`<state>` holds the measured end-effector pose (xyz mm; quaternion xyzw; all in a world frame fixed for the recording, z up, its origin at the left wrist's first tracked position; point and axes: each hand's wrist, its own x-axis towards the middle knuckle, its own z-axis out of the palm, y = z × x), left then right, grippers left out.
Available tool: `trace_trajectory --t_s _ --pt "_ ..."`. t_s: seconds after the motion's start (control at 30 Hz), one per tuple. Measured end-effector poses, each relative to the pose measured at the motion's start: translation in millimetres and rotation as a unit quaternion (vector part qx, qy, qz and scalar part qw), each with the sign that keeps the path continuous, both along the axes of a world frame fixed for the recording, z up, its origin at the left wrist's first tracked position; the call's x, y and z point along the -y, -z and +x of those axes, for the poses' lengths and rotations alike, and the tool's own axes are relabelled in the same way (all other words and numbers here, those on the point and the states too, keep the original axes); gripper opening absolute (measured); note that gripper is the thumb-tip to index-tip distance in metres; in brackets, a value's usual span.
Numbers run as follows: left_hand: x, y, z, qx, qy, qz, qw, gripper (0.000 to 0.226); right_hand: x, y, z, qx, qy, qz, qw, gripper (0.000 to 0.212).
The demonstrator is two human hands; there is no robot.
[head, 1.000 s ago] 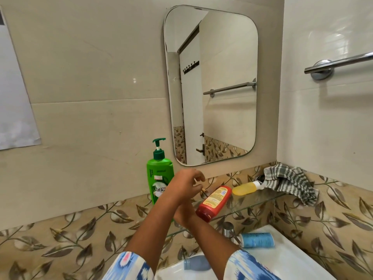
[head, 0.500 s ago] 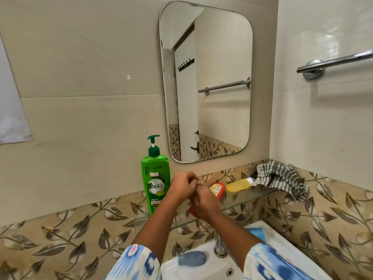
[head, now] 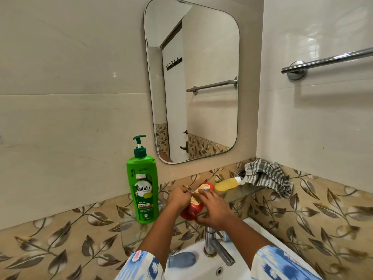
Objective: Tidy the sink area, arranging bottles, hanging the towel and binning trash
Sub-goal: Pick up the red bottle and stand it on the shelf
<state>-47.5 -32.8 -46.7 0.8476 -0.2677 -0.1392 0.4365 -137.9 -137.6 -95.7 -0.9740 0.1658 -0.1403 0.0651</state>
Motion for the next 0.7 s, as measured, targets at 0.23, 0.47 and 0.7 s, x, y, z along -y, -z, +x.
trace_trajectory --t_s 0.23,0.47,0.7 --pt "0 -8 0 -0.127 -0.086 -0.146 0.977 0.020 2 -4 -9 0.144 -0.048 0.078 0.985 0.058" --pt "-3 -16 -4 -0.226 -0.119 -0.336 0.907 0.028 -9 -26 3 0.287 -0.042 0.149 0.945 0.053" --pt "-2 5 -7 -0.176 -0.041 -0.374 0.910 0.025 -17 -37 16 0.372 0.010 0.221 0.901 0.089"
